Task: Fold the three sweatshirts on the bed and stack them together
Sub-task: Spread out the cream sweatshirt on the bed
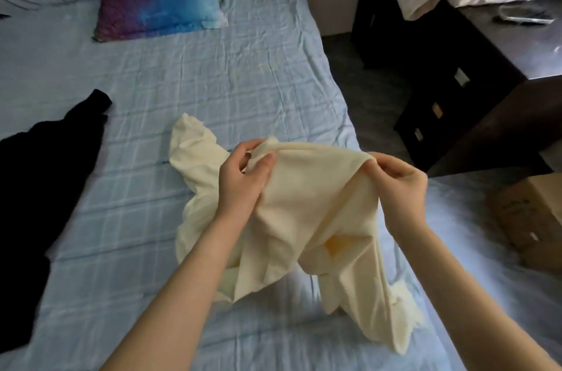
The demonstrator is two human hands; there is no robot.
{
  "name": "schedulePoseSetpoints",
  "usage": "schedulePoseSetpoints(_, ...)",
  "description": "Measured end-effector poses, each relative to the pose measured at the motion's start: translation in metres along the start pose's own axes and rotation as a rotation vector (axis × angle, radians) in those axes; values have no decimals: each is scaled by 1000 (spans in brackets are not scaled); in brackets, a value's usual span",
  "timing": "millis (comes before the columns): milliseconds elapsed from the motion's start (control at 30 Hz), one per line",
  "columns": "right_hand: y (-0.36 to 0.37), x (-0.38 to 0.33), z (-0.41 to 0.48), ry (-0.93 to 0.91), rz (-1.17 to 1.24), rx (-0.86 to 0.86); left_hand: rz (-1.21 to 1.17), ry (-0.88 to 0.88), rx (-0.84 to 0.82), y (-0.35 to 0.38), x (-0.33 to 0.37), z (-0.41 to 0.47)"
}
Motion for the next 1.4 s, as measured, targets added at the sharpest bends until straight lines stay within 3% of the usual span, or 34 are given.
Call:
schedulePoseSetpoints(167,-17,55,92,20,-159,34,12,-111,-126,51,-73,95)
schedulePoseSetpoints(300,-3,135,105,263,-522,-165,158,-329,-367,89,-155,99)
schedulePoseSetpoints(333,1,140,102,233,-612,-193,209,-324,-345,81,-159,95)
schedulePoseSetpoints(433,33,112,67,-138,-719,-248,449,-115,-127,19,-136,66)
schedulePoseSetpoints(500,69,117,29,-217,-672,-437,688,-63,13,-31,-128,29)
schedulePoseSetpoints(533,90,126,10,-209,-658,-565,733,-123,48,-52,-135,9)
schedulePoseSetpoints(633,149,169,-33,-143,-773,-905,449,-441,-47,-64,-183,-36)
schedulePoseSetpoints(700,172,200,-38,-94,-959,-988,441,-427,-116,-54,-193,-44)
schedulePoseSetpoints(767,180,211,-27,-63,-974,-927,563,-358,-98,-55,-191,-43)
schedulePoseSetpoints(833,171,205,-14,-48,-750,-793,567,-339,-66,-64,-185,-42)
schedulePoseSetpoints(933,147,164,11,8,-460,-558,477,-249,26,-79,-161,-32)
schedulePoseSetpoints(1100,144,88,104,65,-146,-347,278,-116,144,-82,-99,50)
schedulePoseSetpoints(1167,145,58,142,35,-161,-276,257,-110,55,-71,-86,91)
schedulePoseSetpoints(1267,146,49,167,29,-311,-275,180,-260,-143,-49,-109,118)
schedulePoseSetpoints(1400,132,70,121,-112,-588,-257,357,-206,-73,-63,-152,66)
Point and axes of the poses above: each hand's wrist, its own z-axis towards the middle knuckle, its own y-axis out of the palm, x = y × z, the point moved 9 cm from there along z, towards the middle knuckle, and after that the axes turned 15 degrees about -x, right-handed, at the moved point
